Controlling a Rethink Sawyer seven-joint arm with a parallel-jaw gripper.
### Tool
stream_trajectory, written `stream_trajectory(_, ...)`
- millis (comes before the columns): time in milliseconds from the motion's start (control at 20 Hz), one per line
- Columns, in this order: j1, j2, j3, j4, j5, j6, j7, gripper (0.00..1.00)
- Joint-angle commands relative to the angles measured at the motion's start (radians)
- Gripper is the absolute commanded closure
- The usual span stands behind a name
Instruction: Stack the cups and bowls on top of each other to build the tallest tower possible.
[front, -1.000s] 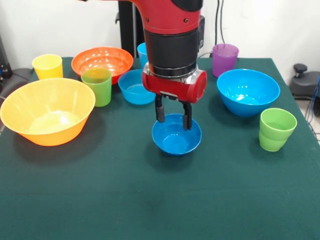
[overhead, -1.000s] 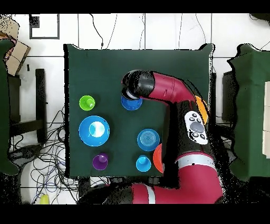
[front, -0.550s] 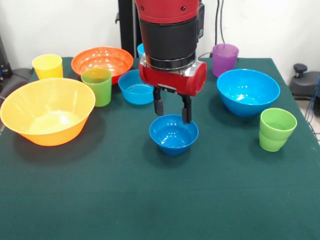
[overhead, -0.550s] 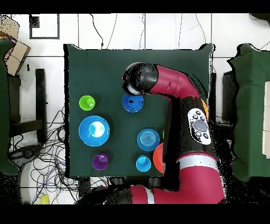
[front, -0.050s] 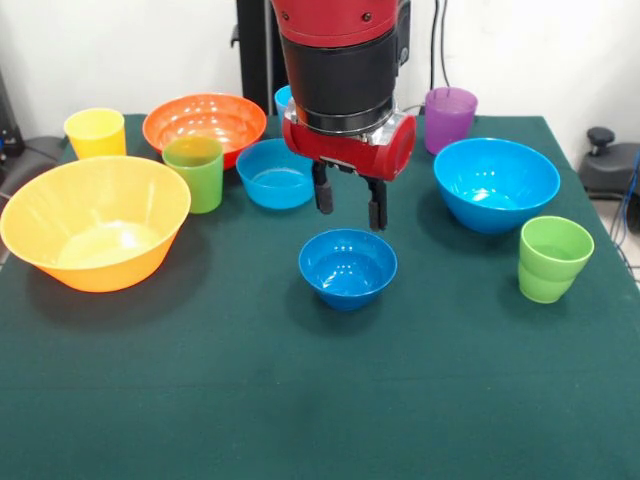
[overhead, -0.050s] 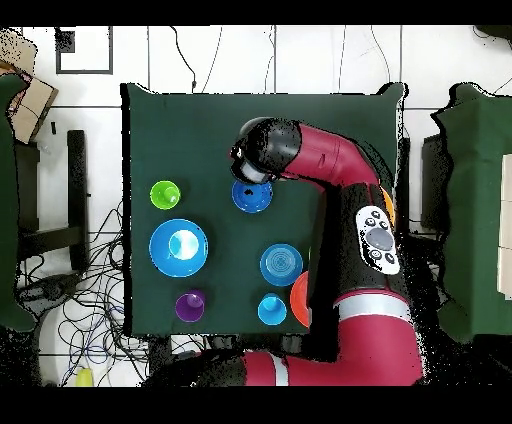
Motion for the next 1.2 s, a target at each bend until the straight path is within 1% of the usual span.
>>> stream_trajectory(50, 0.015, 0.053, -0.004, 0.052, 0.007, 0.062, 0.118, 0.00)
stream_trajectory(200, 0.009, 0.051, -0.011, 0.057, 0.023, 0.086, 0.128, 0.00)
stream_trajectory(450, 0.007, 0.059, -0.030, 0.054, 0.013, 0.084, 0.111, 0.00)
stream_trajectory(500, 0.007, 0.058, -0.035, 0.052, 0.013, 0.096, 0.109, 0.00)
stream_trajectory(750, 0.022, 0.025, -0.057, 0.058, 0.007, 0.108, 0.109, 0.00)
stream_trajectory(1000, 0.042, 0.023, -0.077, 0.061, 0.020, 0.141, 0.141, 0.00)
stream_trajectory(1200, 0.044, 0.023, -0.087, 0.078, 0.035, 0.131, 0.145, 0.00)
